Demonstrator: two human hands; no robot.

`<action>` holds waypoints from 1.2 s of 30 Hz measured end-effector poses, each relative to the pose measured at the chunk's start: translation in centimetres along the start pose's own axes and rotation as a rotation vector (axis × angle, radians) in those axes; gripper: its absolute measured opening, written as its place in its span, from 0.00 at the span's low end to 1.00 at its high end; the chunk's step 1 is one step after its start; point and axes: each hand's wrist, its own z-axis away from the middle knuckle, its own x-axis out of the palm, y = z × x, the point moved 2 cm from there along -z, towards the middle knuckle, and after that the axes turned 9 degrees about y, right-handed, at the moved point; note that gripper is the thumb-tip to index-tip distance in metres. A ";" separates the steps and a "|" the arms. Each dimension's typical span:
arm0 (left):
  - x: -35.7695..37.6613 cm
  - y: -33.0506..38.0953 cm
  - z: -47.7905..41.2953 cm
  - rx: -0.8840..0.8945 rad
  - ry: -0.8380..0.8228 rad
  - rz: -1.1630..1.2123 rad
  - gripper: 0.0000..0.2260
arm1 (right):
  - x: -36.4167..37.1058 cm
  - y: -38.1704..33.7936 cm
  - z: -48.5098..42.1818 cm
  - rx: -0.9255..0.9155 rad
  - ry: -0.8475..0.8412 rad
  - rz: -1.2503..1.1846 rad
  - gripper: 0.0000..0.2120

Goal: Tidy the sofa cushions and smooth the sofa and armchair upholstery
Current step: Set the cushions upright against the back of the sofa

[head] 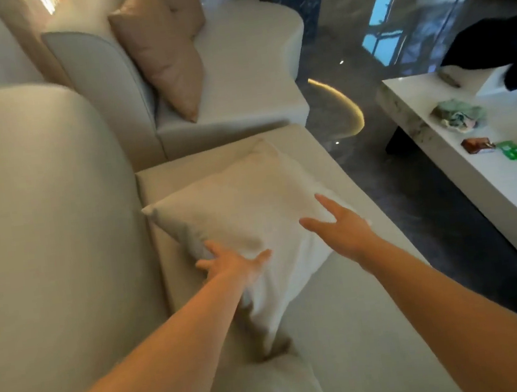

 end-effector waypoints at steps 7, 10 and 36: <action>6.9 -3.3 -6.7 0.099 0.167 0.283 0.64 | 13.0 6.0 -4.3 0.191 0.215 -0.162 0.45; 6.8 -2.9 -5.9 0.137 0.177 0.280 0.61 | 12.9 6.9 -4.1 0.194 0.294 -0.205 0.43; -18.5 -7.2 6.3 0.658 0.358 -0.320 0.24 | 10.6 -13.7 14.1 0.224 -0.297 -0.468 0.11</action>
